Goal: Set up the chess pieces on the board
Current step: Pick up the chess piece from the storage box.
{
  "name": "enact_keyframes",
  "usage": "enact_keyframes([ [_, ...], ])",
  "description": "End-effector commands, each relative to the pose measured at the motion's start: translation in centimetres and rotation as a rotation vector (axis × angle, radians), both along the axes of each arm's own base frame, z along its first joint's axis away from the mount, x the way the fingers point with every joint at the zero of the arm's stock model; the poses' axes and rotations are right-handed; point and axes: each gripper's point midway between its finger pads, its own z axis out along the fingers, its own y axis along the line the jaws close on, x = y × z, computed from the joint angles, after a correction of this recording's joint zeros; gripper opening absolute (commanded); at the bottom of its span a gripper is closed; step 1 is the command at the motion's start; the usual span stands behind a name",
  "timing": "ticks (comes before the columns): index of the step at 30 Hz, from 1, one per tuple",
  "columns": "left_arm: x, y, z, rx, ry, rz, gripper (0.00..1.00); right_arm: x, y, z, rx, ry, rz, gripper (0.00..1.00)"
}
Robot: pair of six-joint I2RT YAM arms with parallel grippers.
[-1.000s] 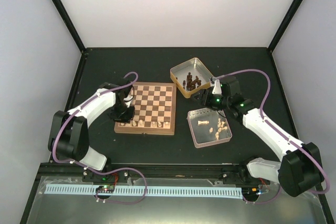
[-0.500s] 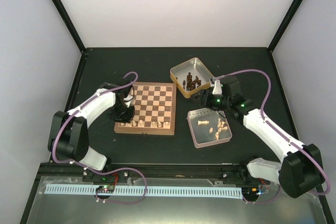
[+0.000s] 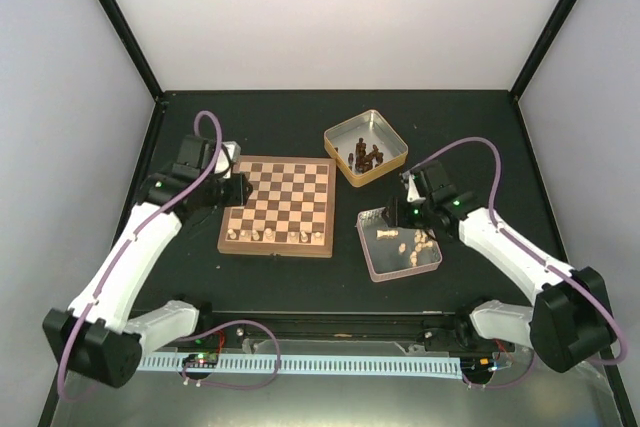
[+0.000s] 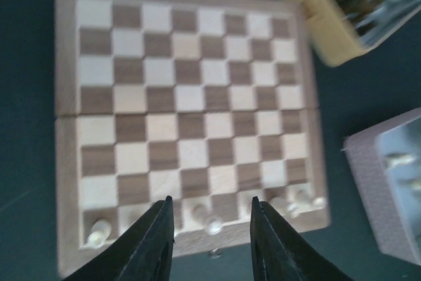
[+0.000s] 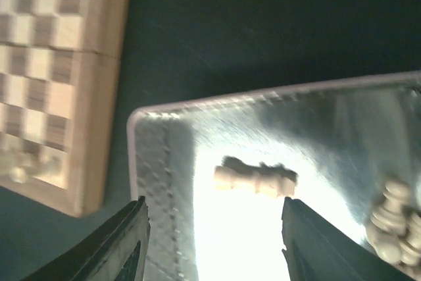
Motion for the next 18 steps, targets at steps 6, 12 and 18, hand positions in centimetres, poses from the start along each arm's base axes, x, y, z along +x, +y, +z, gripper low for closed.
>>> enact_keyframes([
  [6, 0.3, -4.3, 9.0, -0.381, -0.447, -0.123, 0.41, -1.5, -3.0, -6.2, -0.287, 0.114, -0.01, 0.49],
  [12, -1.4, -4.8, 10.1, -0.422, -0.499, -0.179, 0.43, -2.9, -3.6, -6.9, -0.332, 0.151, -0.006, 0.46],
  [18, -1.8, -4.4, 10.2, -0.397, -0.522, -0.185, 0.44, -3.9, -3.9, -8.3, -0.374, 0.2, 0.003, 0.29],
])
